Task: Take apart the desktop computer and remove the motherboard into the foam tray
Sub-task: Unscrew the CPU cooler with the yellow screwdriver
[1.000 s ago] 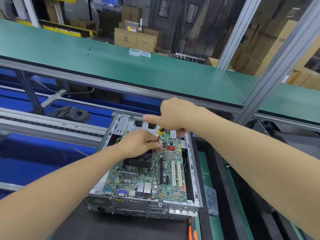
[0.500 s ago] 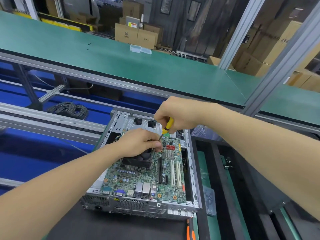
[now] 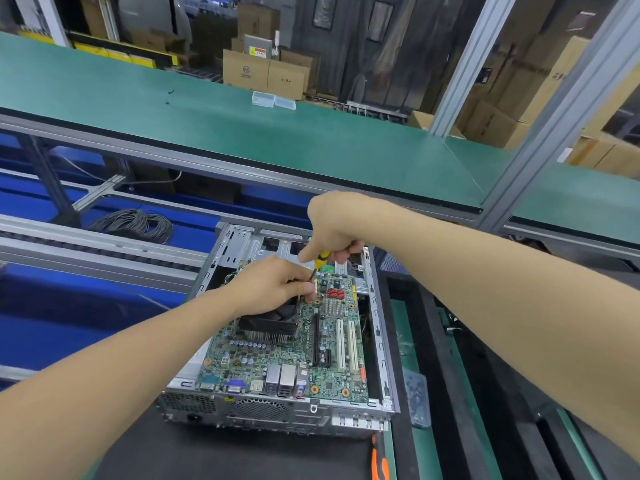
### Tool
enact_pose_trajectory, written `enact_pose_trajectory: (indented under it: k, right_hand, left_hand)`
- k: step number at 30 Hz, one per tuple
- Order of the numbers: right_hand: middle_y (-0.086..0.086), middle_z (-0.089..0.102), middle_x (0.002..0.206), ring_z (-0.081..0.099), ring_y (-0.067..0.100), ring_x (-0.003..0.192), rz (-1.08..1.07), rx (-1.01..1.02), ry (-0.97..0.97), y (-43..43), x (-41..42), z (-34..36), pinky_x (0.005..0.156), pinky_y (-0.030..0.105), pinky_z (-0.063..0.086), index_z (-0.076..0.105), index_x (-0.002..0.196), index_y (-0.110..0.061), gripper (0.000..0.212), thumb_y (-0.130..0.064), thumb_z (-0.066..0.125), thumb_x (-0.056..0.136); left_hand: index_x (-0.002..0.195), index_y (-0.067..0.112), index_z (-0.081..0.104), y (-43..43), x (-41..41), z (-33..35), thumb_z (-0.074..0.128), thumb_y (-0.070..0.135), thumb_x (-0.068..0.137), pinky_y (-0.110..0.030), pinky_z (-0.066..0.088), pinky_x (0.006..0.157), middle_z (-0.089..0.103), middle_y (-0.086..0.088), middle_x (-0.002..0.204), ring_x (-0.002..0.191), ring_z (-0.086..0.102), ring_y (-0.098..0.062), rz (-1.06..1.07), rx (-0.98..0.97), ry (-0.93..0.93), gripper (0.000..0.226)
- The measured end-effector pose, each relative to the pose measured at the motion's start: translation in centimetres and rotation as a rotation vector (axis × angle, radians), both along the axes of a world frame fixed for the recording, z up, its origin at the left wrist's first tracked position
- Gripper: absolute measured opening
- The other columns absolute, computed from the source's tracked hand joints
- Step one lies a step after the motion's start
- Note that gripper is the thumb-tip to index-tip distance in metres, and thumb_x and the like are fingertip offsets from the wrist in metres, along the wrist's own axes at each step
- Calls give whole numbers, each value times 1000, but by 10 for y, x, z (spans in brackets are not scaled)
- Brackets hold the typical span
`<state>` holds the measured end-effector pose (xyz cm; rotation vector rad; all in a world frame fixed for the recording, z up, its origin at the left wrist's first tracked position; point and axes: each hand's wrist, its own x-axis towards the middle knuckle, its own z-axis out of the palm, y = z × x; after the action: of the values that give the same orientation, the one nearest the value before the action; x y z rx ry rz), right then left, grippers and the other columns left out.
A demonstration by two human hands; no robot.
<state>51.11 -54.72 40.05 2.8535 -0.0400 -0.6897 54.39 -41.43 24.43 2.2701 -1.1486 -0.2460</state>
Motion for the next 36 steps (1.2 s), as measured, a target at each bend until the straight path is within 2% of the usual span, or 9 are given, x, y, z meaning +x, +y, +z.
enact_pose_trajectory:
  k: [4,7,12,16,19,22,25,29,36]
  right_hand:
    - [-6,68,59,61,15,63,281,-135,-74,8,4,1,57,26,49,70,74,-14,41,-50,71,94]
    - [-4,66,70,56,17,67,417,-34,-97,3,5,1,66,31,51,67,73,-20,29,-42,81,86]
    - [-6,57,63,46,8,58,695,80,-124,-17,3,-1,56,27,38,59,70,-21,32,-36,85,82]
    - [-7,64,80,56,17,75,948,-29,-163,-18,-2,-8,59,33,47,65,80,-24,24,-41,82,83]
    - [-5,66,75,59,18,71,817,47,-200,-16,-9,-3,60,34,47,65,78,-20,27,-44,76,87]
    - [0,74,66,71,15,55,224,239,-140,-13,-13,2,56,28,50,67,83,-12,54,-64,60,95]
    - [6,76,65,72,15,49,-151,161,56,-1,-11,6,53,23,54,69,91,-3,65,-65,52,100]
    - [0,77,69,67,8,47,-197,251,70,9,-1,6,50,19,53,69,86,-3,37,-36,69,101]
    - [-8,75,63,73,3,58,253,126,46,-10,0,4,67,23,55,71,79,-13,19,-26,82,88]
  left_hand:
    - [103,40,73,0,0,3,52,40,106,-34,49,66,72,33,88,74,62,9,-11,-4,41,21]
    - [117,44,67,2,-3,5,45,39,109,-27,40,62,70,39,99,68,57,17,-53,-31,54,24]
    - [113,49,68,4,-5,7,42,47,108,-31,47,68,71,36,97,73,62,5,-36,-40,70,26]
    - [97,45,72,6,-3,2,48,47,106,-41,54,78,72,6,89,84,64,-17,-10,-9,35,25]
    - [92,44,70,4,-2,0,49,48,105,-37,50,68,63,1,69,67,58,-16,7,-33,28,25]
    - [89,41,69,3,-3,1,50,46,105,-32,43,57,55,9,56,55,50,-13,15,-62,23,26]
    - [88,39,69,3,-3,0,51,45,105,-27,33,50,50,10,52,49,45,-12,1,-58,-4,26]
    - [88,40,70,4,-3,-1,49,47,106,-24,28,48,50,11,50,45,45,-9,0,-71,-17,29]
    - [90,39,67,3,-6,4,46,48,106,-30,36,55,56,30,57,57,54,5,7,-14,-41,29]
